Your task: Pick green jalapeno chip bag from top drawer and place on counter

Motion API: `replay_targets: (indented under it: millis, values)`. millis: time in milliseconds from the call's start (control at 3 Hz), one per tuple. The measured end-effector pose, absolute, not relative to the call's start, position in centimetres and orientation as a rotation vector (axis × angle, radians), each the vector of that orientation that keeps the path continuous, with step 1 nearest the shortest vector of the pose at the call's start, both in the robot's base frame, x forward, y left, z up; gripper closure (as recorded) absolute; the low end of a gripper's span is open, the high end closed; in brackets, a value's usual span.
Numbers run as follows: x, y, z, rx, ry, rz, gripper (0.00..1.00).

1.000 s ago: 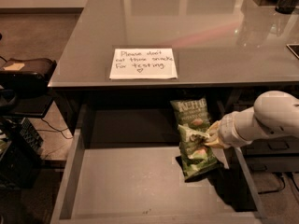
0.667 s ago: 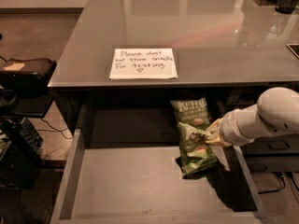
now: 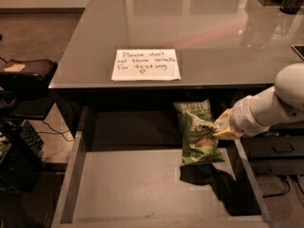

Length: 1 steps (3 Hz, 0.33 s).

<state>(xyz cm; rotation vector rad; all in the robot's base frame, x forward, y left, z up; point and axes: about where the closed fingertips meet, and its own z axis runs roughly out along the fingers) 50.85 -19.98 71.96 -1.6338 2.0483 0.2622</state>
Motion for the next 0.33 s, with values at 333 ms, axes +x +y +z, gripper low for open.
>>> replay_targets:
  millis: [333]
  values:
    - [50.38, -20.07, 76.26, -1.621, 2.057, 0.343, 1.00]
